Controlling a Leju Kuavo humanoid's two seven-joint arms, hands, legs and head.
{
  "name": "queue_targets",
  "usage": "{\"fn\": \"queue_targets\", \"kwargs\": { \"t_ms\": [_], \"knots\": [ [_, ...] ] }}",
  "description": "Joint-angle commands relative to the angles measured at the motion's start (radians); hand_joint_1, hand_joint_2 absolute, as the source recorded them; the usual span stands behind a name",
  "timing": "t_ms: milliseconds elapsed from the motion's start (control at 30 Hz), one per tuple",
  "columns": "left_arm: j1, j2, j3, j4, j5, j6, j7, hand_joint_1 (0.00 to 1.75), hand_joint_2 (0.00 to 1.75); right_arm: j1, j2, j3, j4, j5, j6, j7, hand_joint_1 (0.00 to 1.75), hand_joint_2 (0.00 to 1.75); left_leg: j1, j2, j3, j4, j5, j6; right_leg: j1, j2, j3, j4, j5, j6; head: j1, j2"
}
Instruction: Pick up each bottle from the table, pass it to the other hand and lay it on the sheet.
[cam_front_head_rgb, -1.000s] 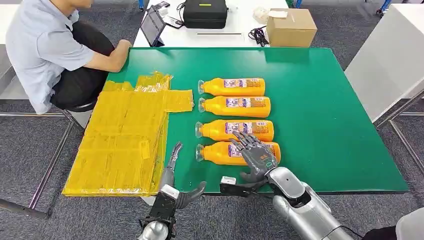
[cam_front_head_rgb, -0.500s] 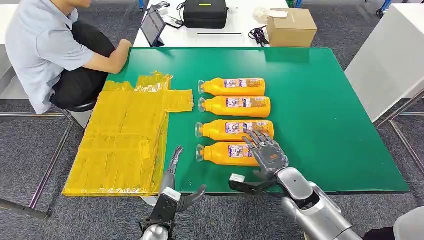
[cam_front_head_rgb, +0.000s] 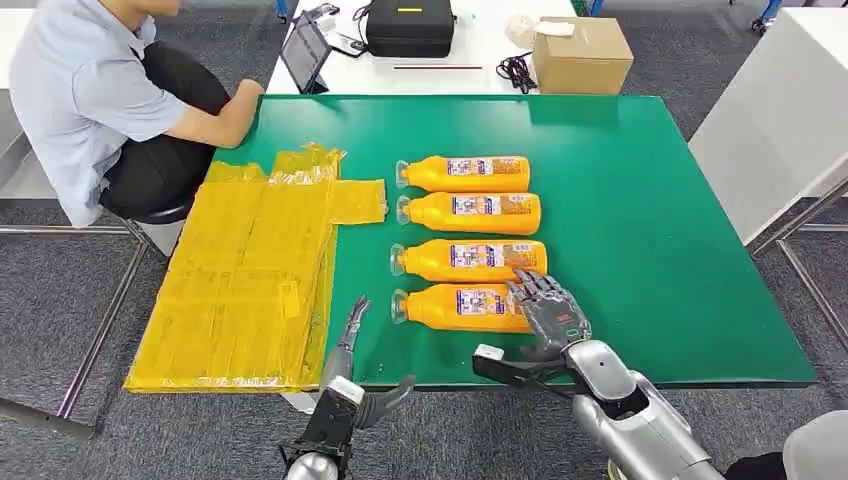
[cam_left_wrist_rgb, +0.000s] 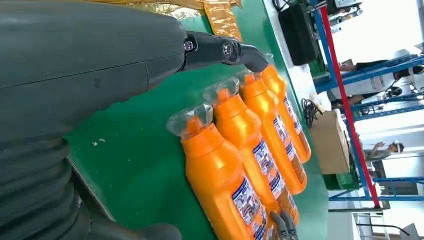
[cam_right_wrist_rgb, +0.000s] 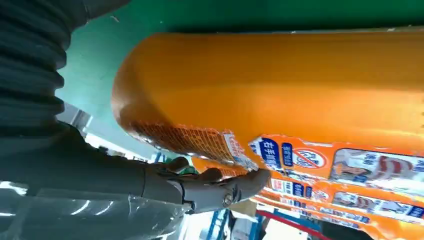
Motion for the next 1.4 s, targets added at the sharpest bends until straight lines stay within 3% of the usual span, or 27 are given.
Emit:
{"fn": "queue_targets", "kwargs": {
  "t_ms": [33, 100, 133, 167, 433, 633, 1000, 1133, 1200, 1300, 1400],
  "knots": [
    [-0.022, 0.023, -0.035, 0.03, -0.002, -0.005, 0.005, 0.0, 1.75, 0.008, 0.046, -0.042, 0.158, -0.036, 0.008, -0.009, 0.0, 1.75, 0.002, 0.0, 0.004, -0.001, -0.001, -0.002, 0.002, -0.001, 0.005, -0.002, -0.001, -0.002, 0.0, 0.0],
    [-0.022, 0.023, -0.036, 0.029, -0.003, -0.005, 0.004, 0.0, 1.75, 0.008, 0.05, -0.048, 0.168, -0.055, 0.011, -0.025, 0.0, 1.75, 0.002, 0.0, 0.005, -0.001, -0.001, -0.002, 0.002, 0.0, 0.006, -0.002, 0.0, -0.002, 0.0, 0.0],
    [-0.022, 0.023, -0.036, 0.029, -0.003, -0.005, 0.004, 0.0, 1.75, 0.008, 0.05, -0.048, 0.168, -0.055, 0.011, -0.025, 1.05, 1.75, 0.001, 0.0, 0.004, -0.001, 0.0, -0.001, 0.001, 0.0, 0.005, -0.002, 0.0, -0.002, 0.0, 0.0],
    [-0.024, 0.023, -0.036, 0.031, -0.001, -0.007, 0.004, 0.0, 1.75, 0.006, 0.045, -0.05, 0.166, -0.071, 0.022, -0.04, 1.75, 1.75, 0.002, 0.001, 0.006, -0.001, -0.001, -0.002, 0.002, 0.0, 0.007, -0.002, -0.001, -0.003, 0.0, 0.0],
    [-0.031, 0.019, -0.036, 0.045, 0.003, -0.014, -0.005, 0.0, 1.75, 0.017, 0.043, -0.053, 0.141, -0.127, 0.049, -0.065, 1.75, 1.75, 0.002, 0.0, 0.007, -0.001, -0.001, -0.002, 0.002, -0.001, 0.008, -0.002, -0.001, -0.003, 0.0, 0.0],
    [-0.05, 0.011, -0.041, 0.068, 0.015, -0.017, -0.024, 0.0, 1.75, 0.03, 0.054, -0.081, 0.228, -0.205, 0.057, -0.101, 1.75, 1.75, 0.002, -0.001, 0.008, -0.001, 0.0, -0.001, 0.002, -0.002, 0.009, -0.002, -0.001, -0.002, 0.0, 0.0],
    [-0.053, 0.01, -0.044, 0.072, 0.023, -0.014, -0.031, 0.0, 1.75, 0.038, 0.062, -0.091, 0.241, -0.22, 0.056, -0.105, 1.75, 1.75, 0.002, -0.001, 0.012, -0.001, 0.0, -0.001, 0.002, -0.002, 0.012, -0.003, 0.0, -0.002, 0.0, 0.0],
    [-0.048, -0.007, -0.008, 0.045, 0.06, 0.074, -0.084, 0.0, 1.75, 0.08, 0.112, -0.163, 0.201, -0.34, 0.005, -0.214, 1.75, 1.75, 0.002, -0.002, 0.014, -0.001, 0.0, -0.001, 0.003, -0.003, 0.015, -0.004, 0.0, -0.003, 0.0, 0.0],
    [-0.023, -0.004, 0.007, -0.072, 0.154, 0.112, -0.084, 0.0, 1.75, 0.107, 0.146, -0.189, 0.135, -0.388, -0.026, -0.272, 1.75, 1.75, 0.003, -0.001, 0.014, -0.001, -0.001, -0.002, 0.003, -0.002, 0.014, -0.003, 0.0, -0.003, 0.0, 0.0],
    [-0.026, -0.012, 0.039, -0.07, 0.368, -0.031, -0.081, 0.0, 1.75, 0.114, 0.175, -0.192, 0.058, -0.425, -0.027, -0.27, 1.75, 1.75, 0.003, 0.003, 0.012, 0.001, -0.002, -0.002, 0.003, 0.002, 0.012, -0.001, 0.0, -0.003, 0.001, 0.0],
    [-0.023, -0.001, 0.026, -0.08, 0.385, -0.033, -0.082, 0.0, 1.75, 0.111, 0.176, -0.19, 0.048, -0.429, -0.024, -0.265, 1.75, 1.75, 0.002, 0.003, 0.013, -0.001, -0.001, -0.002, 0.002, 0.001, 0.012, -0.001, 0.0, -0.003, 0.0, 0.0]
  ]
}}
